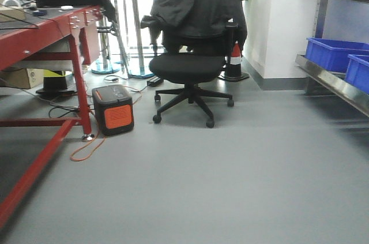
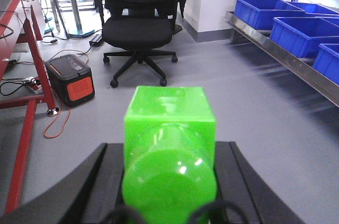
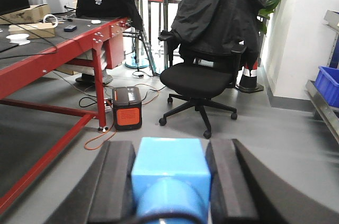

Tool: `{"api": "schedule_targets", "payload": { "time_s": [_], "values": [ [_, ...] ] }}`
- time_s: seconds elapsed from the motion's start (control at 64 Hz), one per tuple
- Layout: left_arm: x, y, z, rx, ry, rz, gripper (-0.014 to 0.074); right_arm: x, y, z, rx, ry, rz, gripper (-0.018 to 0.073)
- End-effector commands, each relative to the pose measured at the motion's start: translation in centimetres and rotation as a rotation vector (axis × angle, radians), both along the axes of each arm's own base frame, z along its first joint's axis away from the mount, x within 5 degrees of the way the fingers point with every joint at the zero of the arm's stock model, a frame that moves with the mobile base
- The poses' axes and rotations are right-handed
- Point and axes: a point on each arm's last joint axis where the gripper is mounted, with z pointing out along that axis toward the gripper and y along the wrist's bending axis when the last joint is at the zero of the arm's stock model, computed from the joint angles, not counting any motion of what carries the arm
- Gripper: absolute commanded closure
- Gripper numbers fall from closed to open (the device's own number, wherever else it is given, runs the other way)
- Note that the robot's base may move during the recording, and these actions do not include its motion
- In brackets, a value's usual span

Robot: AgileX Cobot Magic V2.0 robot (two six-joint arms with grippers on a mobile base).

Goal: Grab block from conveyor and place in blue bin
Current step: 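Drive the base toward the shelf of blue bins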

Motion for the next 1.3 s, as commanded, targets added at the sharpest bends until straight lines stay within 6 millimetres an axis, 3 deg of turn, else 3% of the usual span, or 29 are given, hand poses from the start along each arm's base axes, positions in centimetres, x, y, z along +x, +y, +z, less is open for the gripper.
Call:
{"api": "schedule_targets", "payload": {
  "time_s": [0.0, 1.282],
  "values": [
    [-0.04, -0.06, 0.22, -0.015, -0.020, -0.006, 0.0707, 0.07, -0.03, 0.08, -0.006, -0.019, -0.006, 0.0721],
    [-0.04, -0.06, 0.22, -0.015, -0.020, -0.006, 0.0707, 0.07, -0.03, 0.08, -0.006, -0.019, -0.006, 0.0721]
  ]
}}
